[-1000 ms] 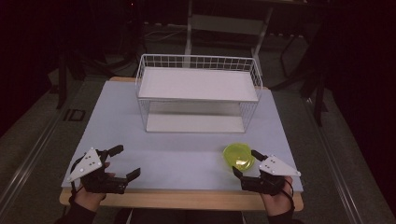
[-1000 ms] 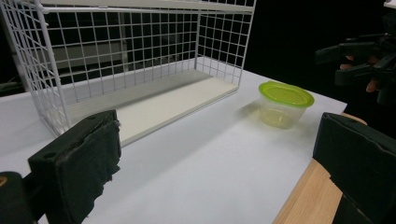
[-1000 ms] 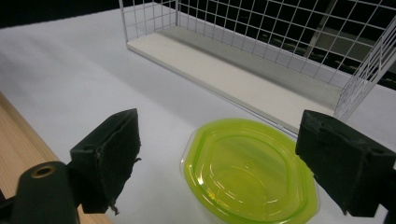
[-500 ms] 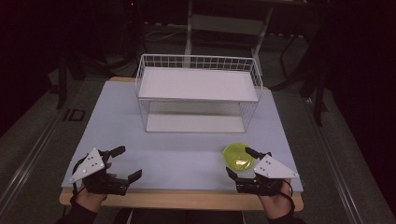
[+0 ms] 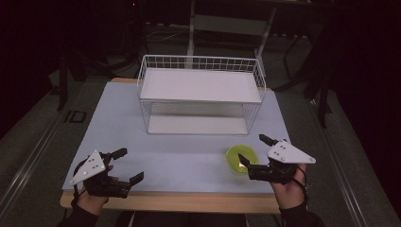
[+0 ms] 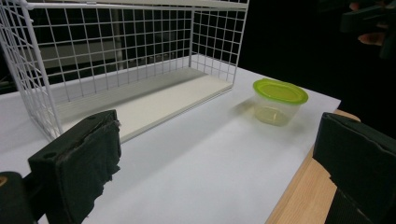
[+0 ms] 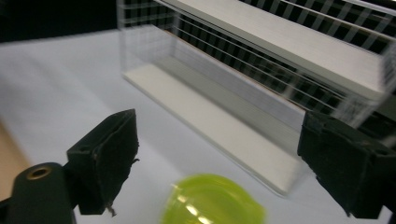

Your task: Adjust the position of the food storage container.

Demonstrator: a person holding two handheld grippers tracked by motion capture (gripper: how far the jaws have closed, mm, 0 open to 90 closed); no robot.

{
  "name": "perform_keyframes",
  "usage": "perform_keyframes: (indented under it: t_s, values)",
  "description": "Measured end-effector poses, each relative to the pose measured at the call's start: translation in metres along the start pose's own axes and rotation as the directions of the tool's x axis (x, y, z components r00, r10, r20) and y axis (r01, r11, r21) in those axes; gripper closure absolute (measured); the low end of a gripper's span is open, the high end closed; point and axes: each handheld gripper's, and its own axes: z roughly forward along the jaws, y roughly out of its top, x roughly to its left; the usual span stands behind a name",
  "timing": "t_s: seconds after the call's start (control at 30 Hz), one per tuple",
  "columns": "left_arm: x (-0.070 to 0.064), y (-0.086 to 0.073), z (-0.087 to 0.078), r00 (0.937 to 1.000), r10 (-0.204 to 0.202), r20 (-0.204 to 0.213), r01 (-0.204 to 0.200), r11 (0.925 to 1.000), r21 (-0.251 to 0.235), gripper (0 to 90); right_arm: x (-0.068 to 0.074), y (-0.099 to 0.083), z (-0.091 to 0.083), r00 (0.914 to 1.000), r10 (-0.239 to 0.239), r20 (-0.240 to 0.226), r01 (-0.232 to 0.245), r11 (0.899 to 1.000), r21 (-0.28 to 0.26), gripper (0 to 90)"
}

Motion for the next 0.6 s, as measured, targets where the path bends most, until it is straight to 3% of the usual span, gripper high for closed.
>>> perform_keyframes:
  t_s: [0.13,0.33,0.6]
  values:
    - [0.000,0.000,0.000,1.0000,-0.001,0.002,0.001,1.0000,0.001,1.9,-0.009,-0.001,0.000,0.9992,0.014,0.037,-0.014,1.000,-0.003,11.6]
    - [0.000,0.000,0.001,1.0000,-0.002,0.006,0.002,1.0000,0.002,1.9,-0.029,-0.012,0.001,0.9944,0.093,0.049,-0.095,0.995,0.031,11.6]
    - [0.000,0.000,0.001,1.0000,0.000,0.004,0.000,1.0000,0.007,1.9,-0.048,-0.031,0.004,0.9809,0.165,0.103,-0.170,0.984,0.046,10.9]
